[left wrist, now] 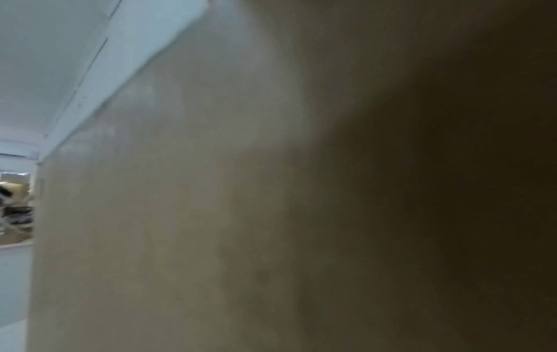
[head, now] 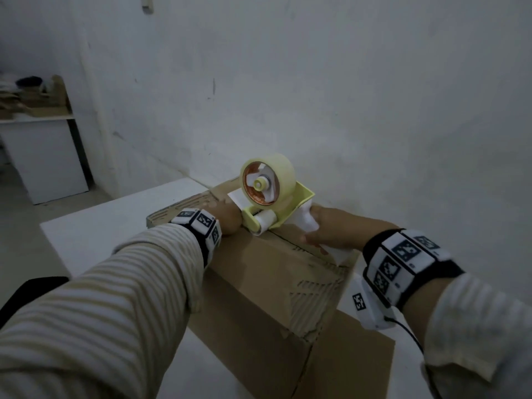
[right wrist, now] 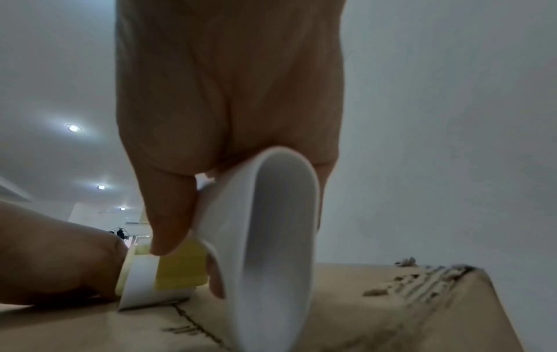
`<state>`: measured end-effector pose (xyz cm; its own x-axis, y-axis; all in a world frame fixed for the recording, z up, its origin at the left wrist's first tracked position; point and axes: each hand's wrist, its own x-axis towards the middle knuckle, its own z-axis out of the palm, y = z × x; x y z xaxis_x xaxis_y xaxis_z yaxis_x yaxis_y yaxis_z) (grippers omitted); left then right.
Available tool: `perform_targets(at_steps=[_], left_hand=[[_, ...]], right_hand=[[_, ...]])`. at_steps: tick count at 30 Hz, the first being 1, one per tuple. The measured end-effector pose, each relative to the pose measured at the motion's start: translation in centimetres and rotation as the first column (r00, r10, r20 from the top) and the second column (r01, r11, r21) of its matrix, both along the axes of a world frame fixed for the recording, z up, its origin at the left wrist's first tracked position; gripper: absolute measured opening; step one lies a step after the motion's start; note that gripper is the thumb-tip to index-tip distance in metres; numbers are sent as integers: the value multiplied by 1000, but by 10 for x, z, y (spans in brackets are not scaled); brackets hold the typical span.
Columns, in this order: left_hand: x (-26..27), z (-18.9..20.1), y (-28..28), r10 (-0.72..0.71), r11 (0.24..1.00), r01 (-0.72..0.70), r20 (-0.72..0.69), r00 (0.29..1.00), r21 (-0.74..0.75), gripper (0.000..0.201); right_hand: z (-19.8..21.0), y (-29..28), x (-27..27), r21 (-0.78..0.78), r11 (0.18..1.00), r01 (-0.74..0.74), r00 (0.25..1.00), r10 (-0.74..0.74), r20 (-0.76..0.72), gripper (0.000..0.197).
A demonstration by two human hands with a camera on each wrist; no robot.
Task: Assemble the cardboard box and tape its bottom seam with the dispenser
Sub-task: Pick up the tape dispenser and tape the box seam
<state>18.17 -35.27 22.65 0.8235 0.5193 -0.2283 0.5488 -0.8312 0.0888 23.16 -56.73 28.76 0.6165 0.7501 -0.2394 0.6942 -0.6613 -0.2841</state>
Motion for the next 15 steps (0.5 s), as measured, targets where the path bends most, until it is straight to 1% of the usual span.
perform_targets(at_steps=[2,4,6,7,11,12,15], left_hand=[[1,2,-1,-43,999,43,6,999,8,42],[2,7,-5,-77,997,77,9,997,30,40],[2,4,0,-83,996,80,67,994,38,39],[2,1,-1,-86,995,83,70,994,50,40],[1,-11,-7,-38,981,55,-91,995,188,52],[1,-12,-8,-29,978,48,-96,995,204,54],[1,-12,-7,-4,986,16,-72,997,164,56]], right_hand=[[-2,-2,4,-10,1000,-10,999,10,33,57],[-4,-5,7,-6,1000,-15,999,15,35,57],[-5,-5,7,12,1000,-13,999,13,34,56],[-4,-7,7,23,1000,-3,999,2,32,57],[-5,-17,7,23,1000,-1,999,0,40,62],[-6,-18,6,21,1000,-14,999,14,46,62],[-5,-23,2,0,999,-49,997,49,67,59]])
